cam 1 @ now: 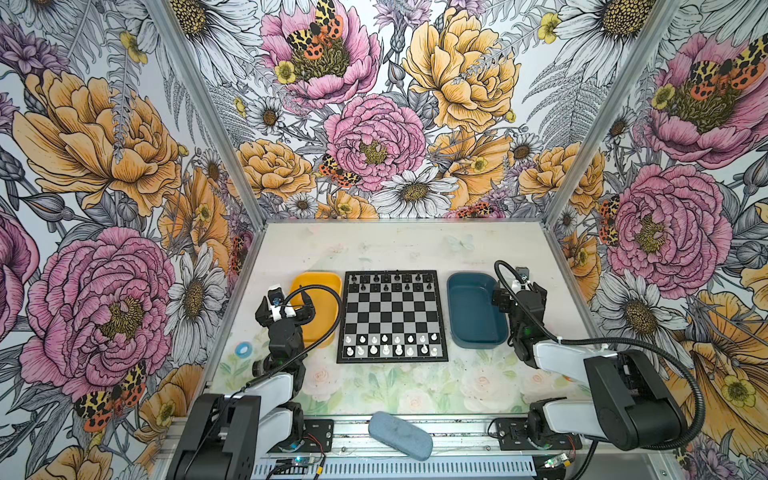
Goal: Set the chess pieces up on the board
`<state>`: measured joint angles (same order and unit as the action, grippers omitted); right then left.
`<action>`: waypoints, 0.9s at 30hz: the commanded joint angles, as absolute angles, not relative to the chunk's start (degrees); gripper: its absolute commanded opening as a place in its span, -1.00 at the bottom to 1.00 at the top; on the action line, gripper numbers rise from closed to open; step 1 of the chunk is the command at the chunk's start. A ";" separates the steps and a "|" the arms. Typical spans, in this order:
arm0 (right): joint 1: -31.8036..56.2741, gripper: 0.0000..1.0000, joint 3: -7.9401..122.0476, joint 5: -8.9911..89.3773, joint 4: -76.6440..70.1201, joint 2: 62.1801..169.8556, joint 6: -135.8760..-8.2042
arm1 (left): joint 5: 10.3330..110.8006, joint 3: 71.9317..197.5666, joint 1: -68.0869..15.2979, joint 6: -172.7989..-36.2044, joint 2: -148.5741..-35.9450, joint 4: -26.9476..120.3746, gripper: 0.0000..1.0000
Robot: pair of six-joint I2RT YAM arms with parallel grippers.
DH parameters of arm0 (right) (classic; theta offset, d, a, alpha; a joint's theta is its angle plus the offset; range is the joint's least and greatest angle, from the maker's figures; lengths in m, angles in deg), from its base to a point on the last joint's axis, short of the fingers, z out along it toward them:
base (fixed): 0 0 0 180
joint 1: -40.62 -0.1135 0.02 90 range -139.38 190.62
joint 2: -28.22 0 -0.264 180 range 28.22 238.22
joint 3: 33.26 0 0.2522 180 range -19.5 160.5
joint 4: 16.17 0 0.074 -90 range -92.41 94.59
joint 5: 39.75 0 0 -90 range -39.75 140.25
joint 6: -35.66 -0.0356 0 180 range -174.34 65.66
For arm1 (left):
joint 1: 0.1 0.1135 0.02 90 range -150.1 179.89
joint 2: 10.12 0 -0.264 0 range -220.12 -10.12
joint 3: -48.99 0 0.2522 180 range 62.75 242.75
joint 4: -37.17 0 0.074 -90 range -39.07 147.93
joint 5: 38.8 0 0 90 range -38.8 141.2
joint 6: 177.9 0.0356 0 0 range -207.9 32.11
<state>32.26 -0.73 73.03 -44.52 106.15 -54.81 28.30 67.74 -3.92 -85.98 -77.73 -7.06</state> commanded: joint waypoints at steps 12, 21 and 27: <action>38.06 1.00 -0.12 63.81 -57.54 115.80 -57.51 | 37.01 72.82 -5.02 -83.29 -102.65 -30.00 0.98; 41.04 1.00 3.07 58.53 -52.03 116.28 -59.24 | 35.27 83.55 -1.92 -88.14 -98.88 -4.41 0.98; 41.06 1.00 2.94 58.51 -52.06 116.18 -59.26 | 35.99 83.46 -0.98 -88.95 -98.98 -4.89 0.98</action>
<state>40.98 2.04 59.57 -51.88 116.01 -58.37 35.05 83.55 -1.08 -87.75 -99.35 -8.09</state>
